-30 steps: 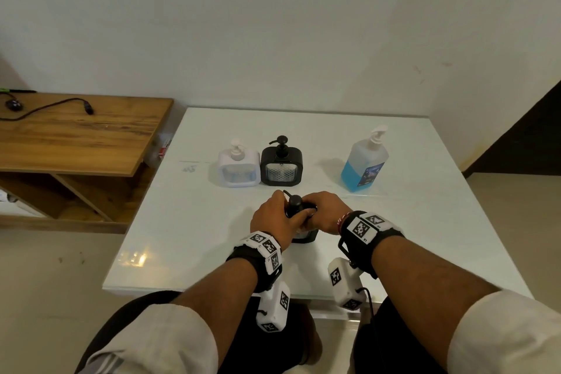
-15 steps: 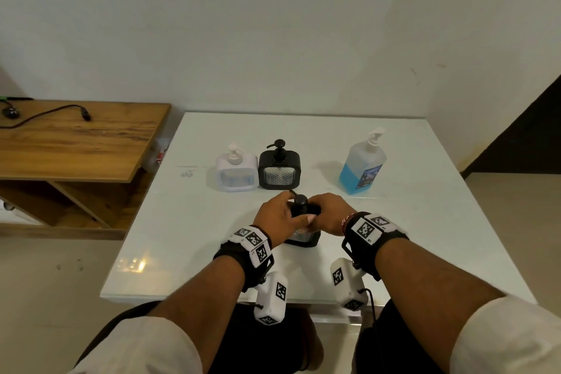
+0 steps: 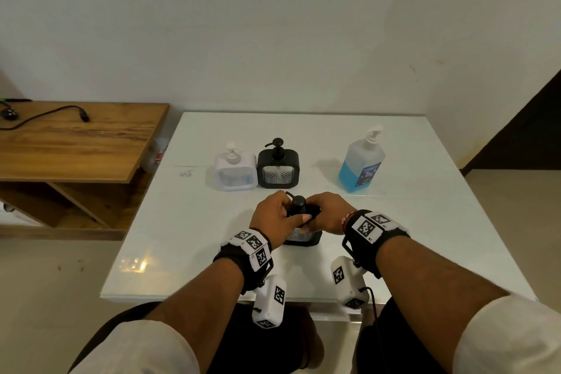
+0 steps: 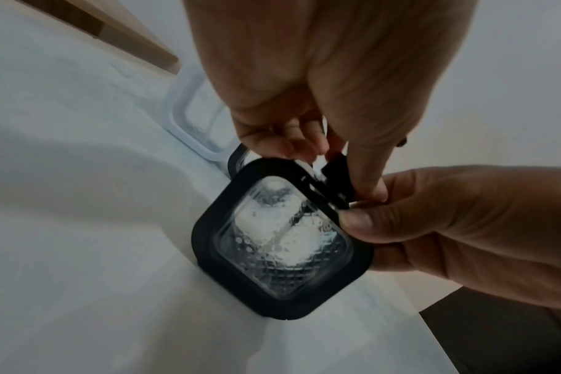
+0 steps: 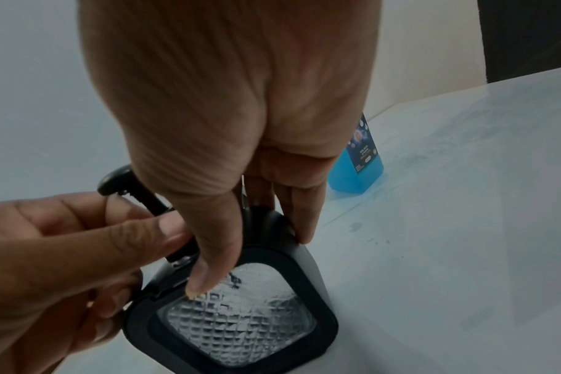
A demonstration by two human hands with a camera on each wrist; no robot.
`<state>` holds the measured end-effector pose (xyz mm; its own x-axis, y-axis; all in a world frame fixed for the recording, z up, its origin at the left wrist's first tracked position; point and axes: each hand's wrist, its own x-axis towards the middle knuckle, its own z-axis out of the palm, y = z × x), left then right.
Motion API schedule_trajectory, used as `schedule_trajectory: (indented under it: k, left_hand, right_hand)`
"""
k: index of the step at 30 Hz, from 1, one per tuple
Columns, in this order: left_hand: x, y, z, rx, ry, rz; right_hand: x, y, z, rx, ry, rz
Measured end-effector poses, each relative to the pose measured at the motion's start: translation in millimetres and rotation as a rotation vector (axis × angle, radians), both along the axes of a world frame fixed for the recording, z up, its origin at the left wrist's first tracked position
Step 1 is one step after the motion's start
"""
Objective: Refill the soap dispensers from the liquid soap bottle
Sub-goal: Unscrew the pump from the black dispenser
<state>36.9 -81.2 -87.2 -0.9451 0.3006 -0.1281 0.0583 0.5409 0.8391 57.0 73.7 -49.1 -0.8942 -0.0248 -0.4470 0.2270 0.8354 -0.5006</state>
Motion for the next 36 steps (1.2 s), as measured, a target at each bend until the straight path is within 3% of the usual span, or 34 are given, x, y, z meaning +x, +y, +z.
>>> schedule_trajectory:
  k: [2,7,12,16,20,26,33,36]
  left_hand:
    - [1.8,1.2,1.0,-0.01,-0.008,-0.009]
    - [-5.5,-2.3,7.1,-0.085,-0.012,-0.212]
    - [-6.4,-10.3,-2.6,0.013,-0.061,-0.066]
    - [-9.5,-7.1,-3.0,0.012,-0.073,-0.117]
    - [-6.0,-2.1,-4.3,-0.034,0.059,-0.207]
    - [-4.0,7.1,20.5,0.147,0.085,0.02]
    - [-16.4,-5.1,60.3,0.55,-0.067,0.213]
    - [-19.8,-15.5,66.6,0.594,-0.137,0.305]
  right_hand:
    - [-0.1,-0.6,0.4,-0.002,-0.001,0.005]
    - [0.5,2.2,-0.8,-0.006,0.002,-0.026]
    - [0.4,1.1,-1.1,0.013,0.002,-0.047]
    - [0.3,1.6,-2.3,0.004,-0.006,-0.05]
    - [1.5,1.8,-0.9,-0.022,-0.004,-0.048]
    - [0.5,2.9,0.7,-0.031,-0.017,-0.058]
    - [-2.1,6.6,5.7,-0.011,-0.074,-0.043]
    - [-1.0,8.1,7.0,0.007,-0.07,-0.027]
